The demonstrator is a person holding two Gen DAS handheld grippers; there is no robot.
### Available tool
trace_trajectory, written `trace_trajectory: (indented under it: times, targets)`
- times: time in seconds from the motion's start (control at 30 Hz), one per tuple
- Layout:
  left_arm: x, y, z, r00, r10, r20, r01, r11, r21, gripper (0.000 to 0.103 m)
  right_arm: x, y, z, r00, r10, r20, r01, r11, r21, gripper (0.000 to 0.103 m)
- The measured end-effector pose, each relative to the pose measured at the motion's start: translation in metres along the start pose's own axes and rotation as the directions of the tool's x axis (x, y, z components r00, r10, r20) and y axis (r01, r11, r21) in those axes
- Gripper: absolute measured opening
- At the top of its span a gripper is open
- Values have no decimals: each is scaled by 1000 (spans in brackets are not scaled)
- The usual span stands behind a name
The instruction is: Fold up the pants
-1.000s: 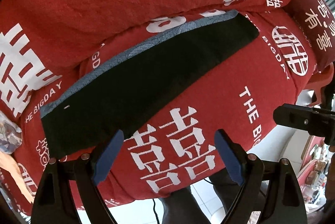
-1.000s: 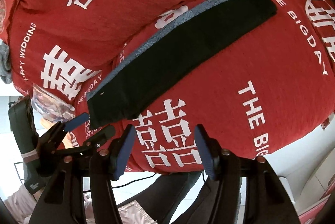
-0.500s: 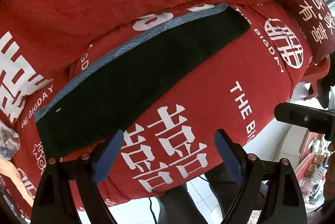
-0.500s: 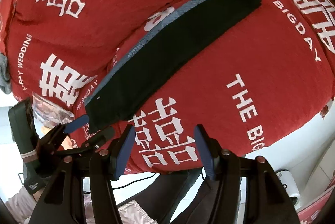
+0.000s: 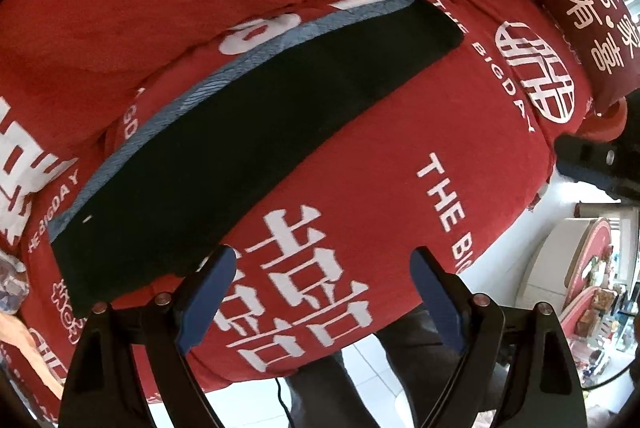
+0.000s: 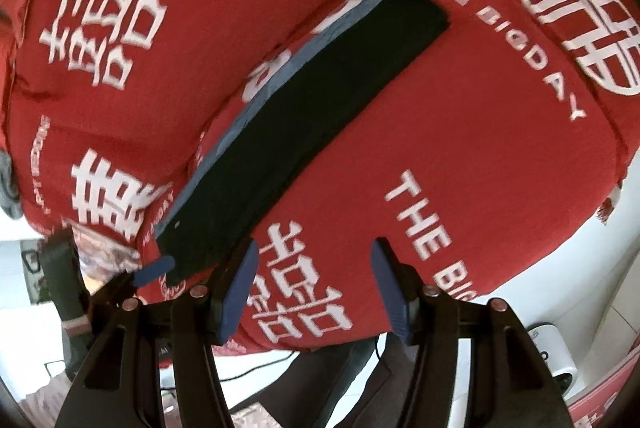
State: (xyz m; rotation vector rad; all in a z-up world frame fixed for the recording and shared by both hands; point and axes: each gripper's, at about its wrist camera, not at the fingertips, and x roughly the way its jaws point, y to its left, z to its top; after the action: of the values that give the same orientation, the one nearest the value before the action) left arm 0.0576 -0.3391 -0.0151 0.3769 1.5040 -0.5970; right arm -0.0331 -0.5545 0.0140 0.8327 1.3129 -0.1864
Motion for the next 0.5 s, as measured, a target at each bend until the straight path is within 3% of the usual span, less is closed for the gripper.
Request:
trace_trajectory:
  times: [0.5]
  targets:
    - [30, -29, 41, 1000, 8, 1, -8, 1000, -22, 89, -38, -62, 68, 992, -46, 117, 38, 997, 66, 62]
